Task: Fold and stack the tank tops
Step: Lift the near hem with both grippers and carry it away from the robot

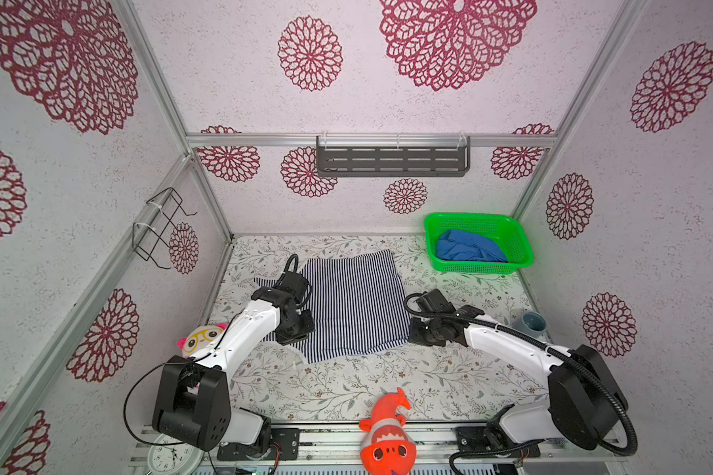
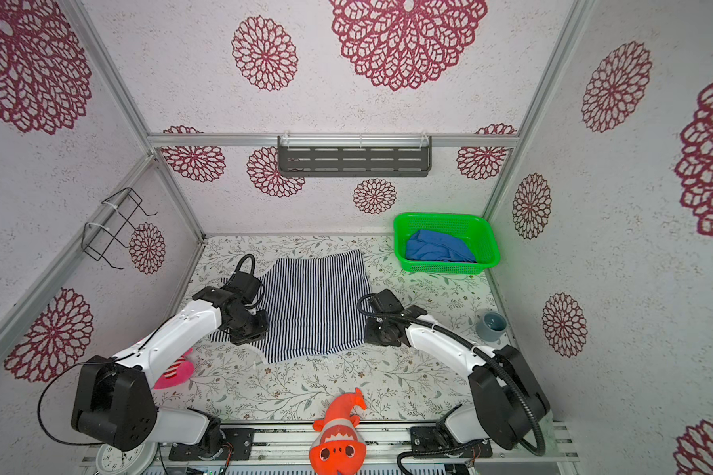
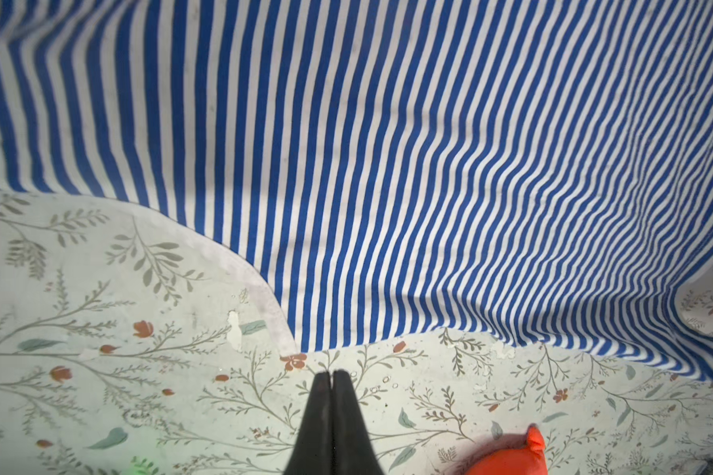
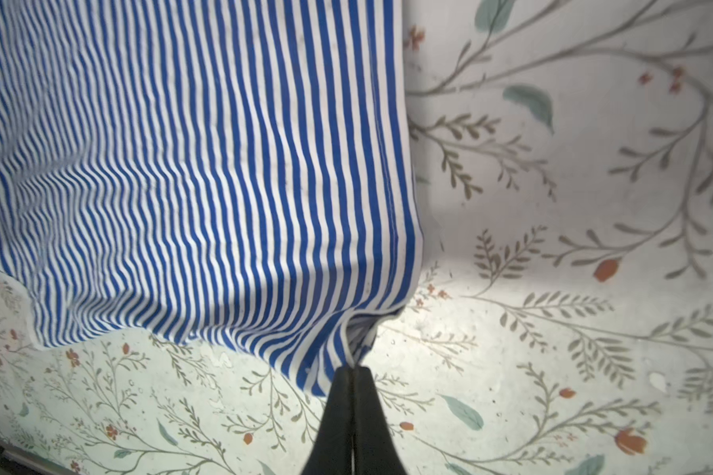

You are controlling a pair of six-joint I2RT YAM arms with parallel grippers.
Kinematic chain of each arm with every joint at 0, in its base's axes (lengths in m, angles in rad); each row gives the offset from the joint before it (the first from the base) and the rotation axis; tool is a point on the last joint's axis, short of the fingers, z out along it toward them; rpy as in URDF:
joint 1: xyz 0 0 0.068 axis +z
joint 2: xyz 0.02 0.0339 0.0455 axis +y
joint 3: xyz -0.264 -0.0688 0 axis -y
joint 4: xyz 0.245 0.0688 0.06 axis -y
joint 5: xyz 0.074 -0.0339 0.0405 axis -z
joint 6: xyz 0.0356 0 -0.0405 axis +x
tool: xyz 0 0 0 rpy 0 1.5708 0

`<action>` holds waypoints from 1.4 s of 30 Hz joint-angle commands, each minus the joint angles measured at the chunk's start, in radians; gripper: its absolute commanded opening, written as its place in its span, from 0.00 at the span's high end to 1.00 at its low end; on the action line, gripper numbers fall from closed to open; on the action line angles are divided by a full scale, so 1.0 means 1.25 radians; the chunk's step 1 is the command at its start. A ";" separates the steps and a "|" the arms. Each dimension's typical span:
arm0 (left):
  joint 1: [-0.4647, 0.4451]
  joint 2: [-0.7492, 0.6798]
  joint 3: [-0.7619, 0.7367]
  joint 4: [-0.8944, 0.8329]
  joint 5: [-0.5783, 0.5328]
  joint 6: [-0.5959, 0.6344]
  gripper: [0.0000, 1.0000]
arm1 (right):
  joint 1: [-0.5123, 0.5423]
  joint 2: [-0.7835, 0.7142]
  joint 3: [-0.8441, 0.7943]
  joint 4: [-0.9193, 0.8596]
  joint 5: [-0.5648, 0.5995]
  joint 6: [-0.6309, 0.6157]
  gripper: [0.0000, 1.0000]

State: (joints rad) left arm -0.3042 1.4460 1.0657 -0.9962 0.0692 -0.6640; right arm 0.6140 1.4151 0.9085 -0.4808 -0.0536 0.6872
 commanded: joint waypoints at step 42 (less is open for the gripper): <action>-0.074 0.099 -0.221 0.216 -0.030 -0.129 0.86 | -0.037 0.035 -0.033 0.008 -0.020 -0.024 1.00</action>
State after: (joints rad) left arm -0.3946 1.5402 0.7910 -0.7853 0.0807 -0.8173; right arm 0.5701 1.4670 0.8726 -0.4702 -0.0830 0.6548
